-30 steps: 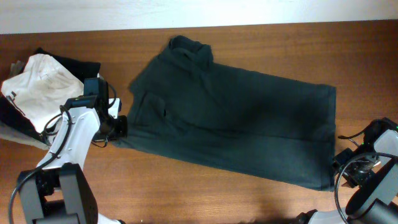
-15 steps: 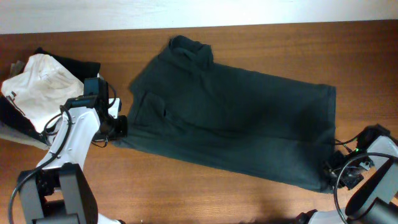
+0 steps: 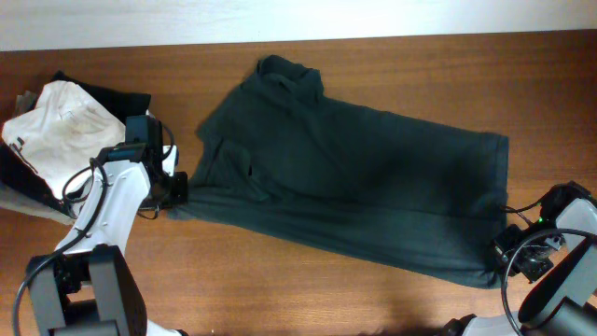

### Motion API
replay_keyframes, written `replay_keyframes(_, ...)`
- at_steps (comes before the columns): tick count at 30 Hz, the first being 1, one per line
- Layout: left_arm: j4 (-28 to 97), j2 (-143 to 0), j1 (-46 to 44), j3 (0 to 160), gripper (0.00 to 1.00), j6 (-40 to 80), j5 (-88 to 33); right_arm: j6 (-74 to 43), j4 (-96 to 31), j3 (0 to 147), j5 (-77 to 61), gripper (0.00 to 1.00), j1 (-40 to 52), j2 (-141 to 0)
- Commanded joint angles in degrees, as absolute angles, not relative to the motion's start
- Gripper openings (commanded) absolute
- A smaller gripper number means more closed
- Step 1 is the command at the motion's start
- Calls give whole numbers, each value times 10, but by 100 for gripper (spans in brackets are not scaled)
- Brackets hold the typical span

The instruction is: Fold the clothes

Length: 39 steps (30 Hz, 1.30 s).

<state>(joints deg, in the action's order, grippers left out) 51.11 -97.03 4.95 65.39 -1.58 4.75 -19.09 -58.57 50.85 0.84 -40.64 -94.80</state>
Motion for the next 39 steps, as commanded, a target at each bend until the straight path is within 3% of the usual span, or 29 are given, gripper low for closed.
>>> replay_keyframes(1,501,-972,61,661,23,-20,86,-205,-584,520,52,4,-409,-950)
replay_keyframes(2,498,-972,61,661,29,-20,82,-205,-584,520,52,4,-409,-950)
replay_keyframes(3,496,-972,61,661,42,-20,75,-205,-585,520,52,5,-409,-950)
replay_keyframes(4,495,-972,61,661,48,-20,72,-205,-585,520,52,11,-409,-950)
replay_keyframes(7,495,-972,61,661,52,-20,70,-205,-585,521,46,26,-409,-950)
replay_keyframes(19,487,-972,26,751,52,-158,-194,-161,-661,643,-47,33,-409,-845)
replay_keyframes(26,411,-1005,-72,753,54,-160,-208,-62,-651,652,-231,36,-408,-805)
replay_keyframes(34,378,-1095,-143,753,53,-164,-199,-62,-652,652,-234,37,-408,-805)
replay_keyframes(37,379,-1097,-150,753,39,-164,-196,-62,-652,652,-234,37,-408,-805)
replay_keyframes(39,393,-1097,-154,753,38,-164,-182,-62,-652,652,-234,37,-408,-805)
